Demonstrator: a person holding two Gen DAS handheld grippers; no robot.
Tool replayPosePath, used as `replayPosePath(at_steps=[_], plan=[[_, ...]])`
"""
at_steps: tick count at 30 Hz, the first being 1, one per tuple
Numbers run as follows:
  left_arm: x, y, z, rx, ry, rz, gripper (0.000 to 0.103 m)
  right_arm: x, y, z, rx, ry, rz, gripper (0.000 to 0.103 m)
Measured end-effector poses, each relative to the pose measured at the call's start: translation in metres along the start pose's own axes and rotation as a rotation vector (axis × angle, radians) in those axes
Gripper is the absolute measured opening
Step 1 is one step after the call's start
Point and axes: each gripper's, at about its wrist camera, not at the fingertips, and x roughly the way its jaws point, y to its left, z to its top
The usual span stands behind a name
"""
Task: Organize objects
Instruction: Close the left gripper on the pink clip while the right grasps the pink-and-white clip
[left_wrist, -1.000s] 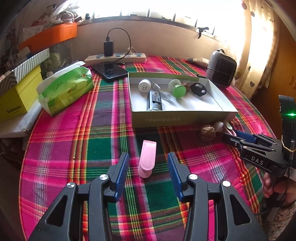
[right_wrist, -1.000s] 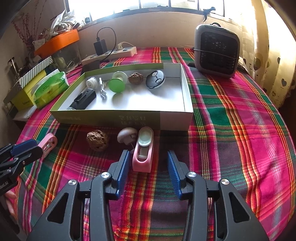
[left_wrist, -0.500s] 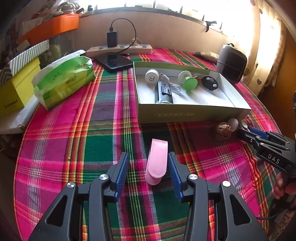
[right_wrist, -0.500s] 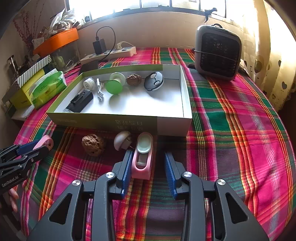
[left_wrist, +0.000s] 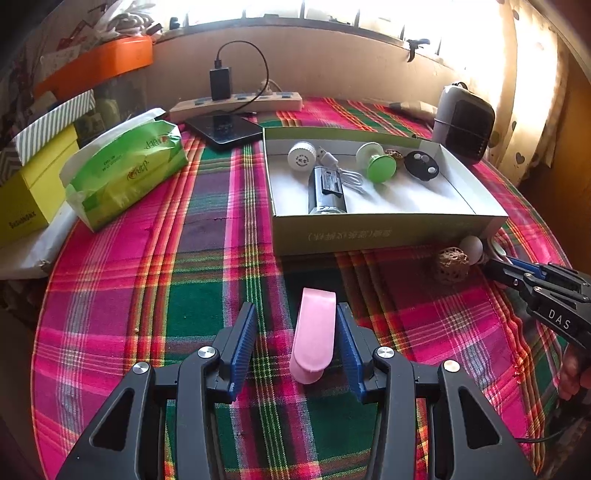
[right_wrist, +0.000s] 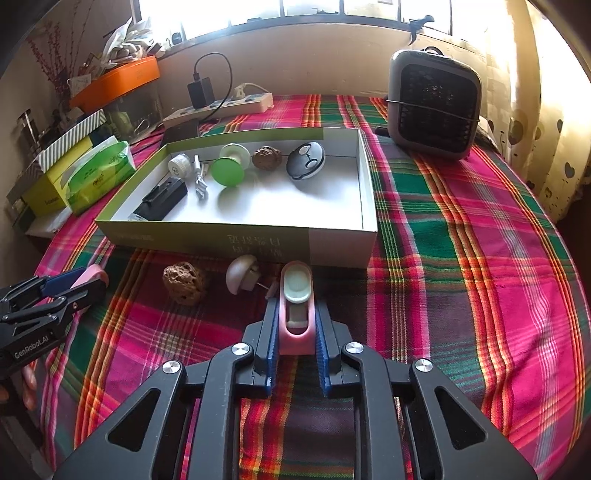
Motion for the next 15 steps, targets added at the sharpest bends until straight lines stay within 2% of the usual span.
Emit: replayPosePath(at_steps=[6,11,15], plan=[[0.0017,-0.0016,0.0016,0.003,-0.003,0.022,0.037,0.0004,0.0003,0.0001,0.003,0.0,0.003,0.019],[0.0014,-0.0007,0.0018,0.0,-0.006,0.037,0.025,0.0005,0.0006,0.0002,0.003,0.0,0.004,0.019],[0.0013,-0.0008,0.0019,0.0,-0.007,0.042,0.022,0.0002,-0.0001,0.0002,0.004,0.0,0.005,0.019]])
